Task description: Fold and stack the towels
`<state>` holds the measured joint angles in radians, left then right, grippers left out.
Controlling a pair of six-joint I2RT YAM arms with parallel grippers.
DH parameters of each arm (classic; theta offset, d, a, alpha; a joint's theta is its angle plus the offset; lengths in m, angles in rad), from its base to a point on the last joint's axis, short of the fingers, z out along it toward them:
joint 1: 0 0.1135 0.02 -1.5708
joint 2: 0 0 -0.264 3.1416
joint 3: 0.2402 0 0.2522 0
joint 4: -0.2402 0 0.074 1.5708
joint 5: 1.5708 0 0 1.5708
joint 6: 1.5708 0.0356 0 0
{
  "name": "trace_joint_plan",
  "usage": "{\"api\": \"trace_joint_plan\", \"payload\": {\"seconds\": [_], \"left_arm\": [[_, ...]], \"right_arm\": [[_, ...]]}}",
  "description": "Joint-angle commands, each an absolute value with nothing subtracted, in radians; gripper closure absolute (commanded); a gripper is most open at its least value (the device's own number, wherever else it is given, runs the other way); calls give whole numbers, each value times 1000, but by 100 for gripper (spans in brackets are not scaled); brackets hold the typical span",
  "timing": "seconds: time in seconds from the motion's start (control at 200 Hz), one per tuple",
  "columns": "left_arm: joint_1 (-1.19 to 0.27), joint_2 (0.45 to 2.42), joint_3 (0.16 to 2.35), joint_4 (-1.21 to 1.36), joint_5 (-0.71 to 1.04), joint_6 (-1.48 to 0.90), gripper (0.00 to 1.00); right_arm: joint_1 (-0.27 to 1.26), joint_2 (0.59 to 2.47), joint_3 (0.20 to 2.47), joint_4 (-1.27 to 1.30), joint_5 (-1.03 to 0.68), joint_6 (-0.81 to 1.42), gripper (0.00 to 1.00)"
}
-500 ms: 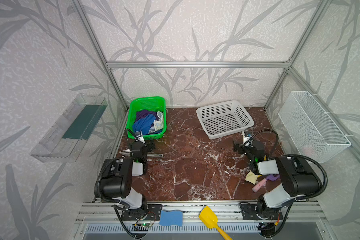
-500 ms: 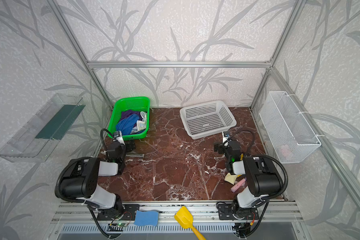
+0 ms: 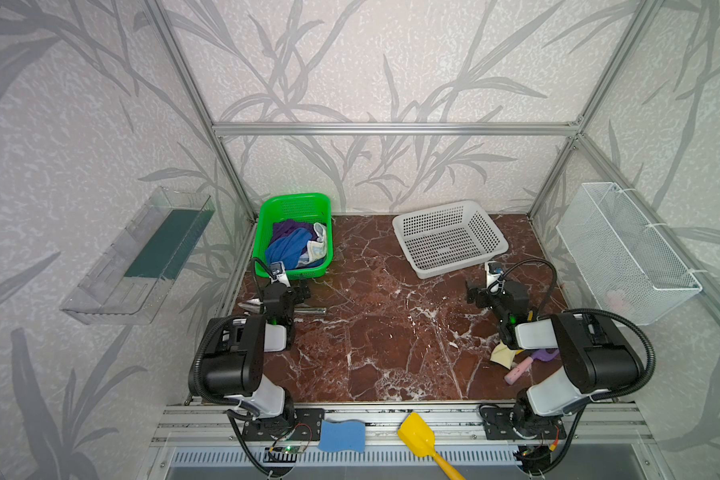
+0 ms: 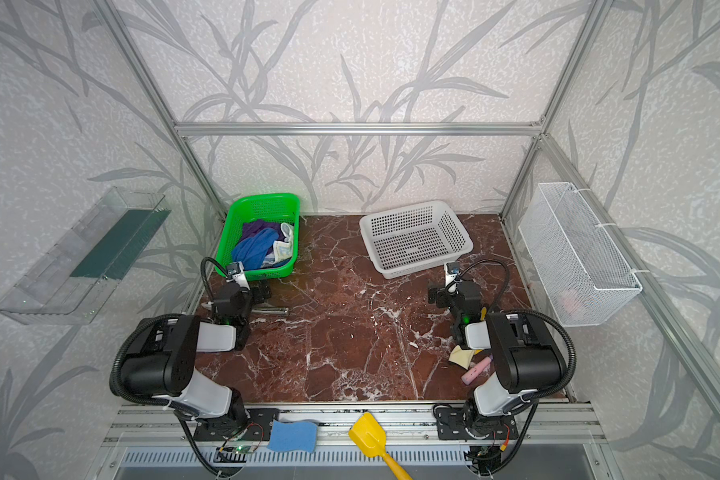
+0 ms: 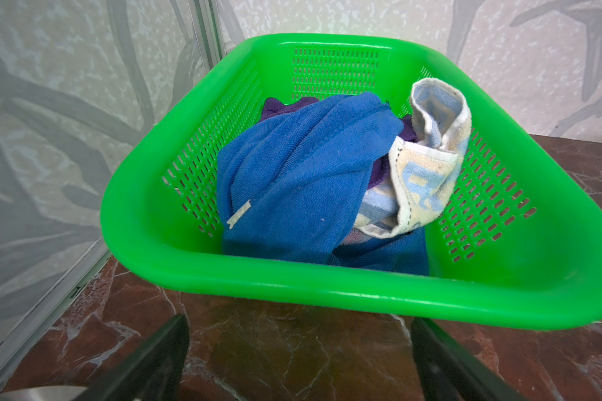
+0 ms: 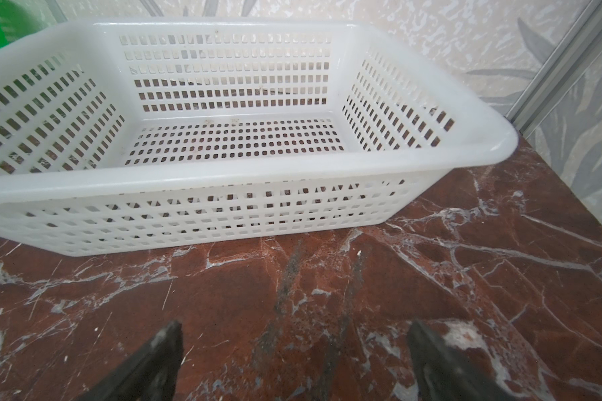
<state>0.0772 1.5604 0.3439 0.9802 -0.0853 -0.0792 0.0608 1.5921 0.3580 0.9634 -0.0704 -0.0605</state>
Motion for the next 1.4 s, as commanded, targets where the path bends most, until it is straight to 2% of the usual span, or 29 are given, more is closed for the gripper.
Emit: {"api": "trace_joint_plan", "payload": {"seconds": [0.0, 1.19, 1.299, 1.394], "left_arm": [[73, 1565, 346, 1000, -86, -80, 1], [74, 1565, 344, 1004, -77, -80, 1], [73, 1549, 320, 1034, -6, -48, 1], [73, 1481, 306, 1003, -60, -64, 1]], "right_arm": [[63, 1586, 377, 975, -78, -62, 1], [63, 1585, 376, 977, -89, -66, 1], [70, 1537, 369, 956, -126, -89, 1], [86, 1450, 370, 873, -117, -100, 1]]}}
